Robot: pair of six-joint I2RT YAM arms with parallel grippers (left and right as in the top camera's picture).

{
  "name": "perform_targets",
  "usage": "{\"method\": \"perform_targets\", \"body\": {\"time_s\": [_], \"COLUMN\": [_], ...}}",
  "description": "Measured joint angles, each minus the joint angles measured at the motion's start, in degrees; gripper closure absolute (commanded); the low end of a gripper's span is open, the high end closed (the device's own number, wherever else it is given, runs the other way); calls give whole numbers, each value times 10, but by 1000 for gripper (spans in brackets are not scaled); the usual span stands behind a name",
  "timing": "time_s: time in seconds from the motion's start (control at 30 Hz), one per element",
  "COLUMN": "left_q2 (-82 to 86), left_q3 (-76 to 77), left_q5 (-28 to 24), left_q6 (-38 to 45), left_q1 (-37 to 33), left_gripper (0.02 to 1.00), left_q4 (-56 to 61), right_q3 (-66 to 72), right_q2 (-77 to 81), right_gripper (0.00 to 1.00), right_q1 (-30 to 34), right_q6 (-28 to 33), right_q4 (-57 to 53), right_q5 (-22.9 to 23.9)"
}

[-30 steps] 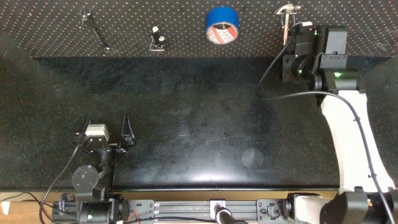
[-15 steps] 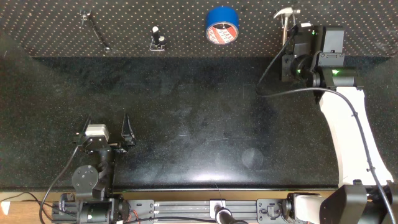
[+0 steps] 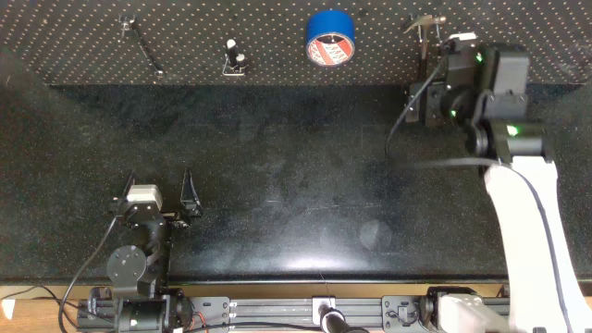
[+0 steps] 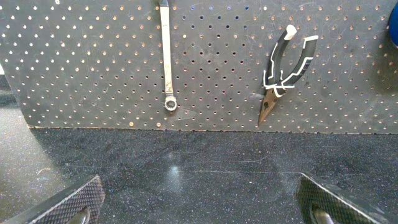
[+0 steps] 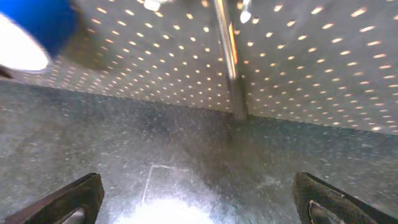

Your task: Place Tools Onto Pegboard

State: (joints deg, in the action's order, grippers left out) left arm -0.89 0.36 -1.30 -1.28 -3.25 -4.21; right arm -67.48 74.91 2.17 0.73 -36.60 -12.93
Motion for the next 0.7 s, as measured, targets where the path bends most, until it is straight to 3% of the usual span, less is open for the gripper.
{"method": "perform_targets", "body": {"time_s": [0.2,0.53,0.7], "left_q2": [0,0,0], "left_q3": [0,0,0], "left_q5": [0,0,0], "left_q6": [0,0,0], "left_q1": [0,0,0], "left_gripper": [25,25,23], "left_q4": [0,0,0], "right_q3": [129,439,494], "right_q2": [-145,-322,-394], "right_gripper": [1,1,1], "right_q1": [0,0,-7], "right_q6": [0,-80,-124], "right_q4": [80,489,526], "right_q5": [4,8,28]}}
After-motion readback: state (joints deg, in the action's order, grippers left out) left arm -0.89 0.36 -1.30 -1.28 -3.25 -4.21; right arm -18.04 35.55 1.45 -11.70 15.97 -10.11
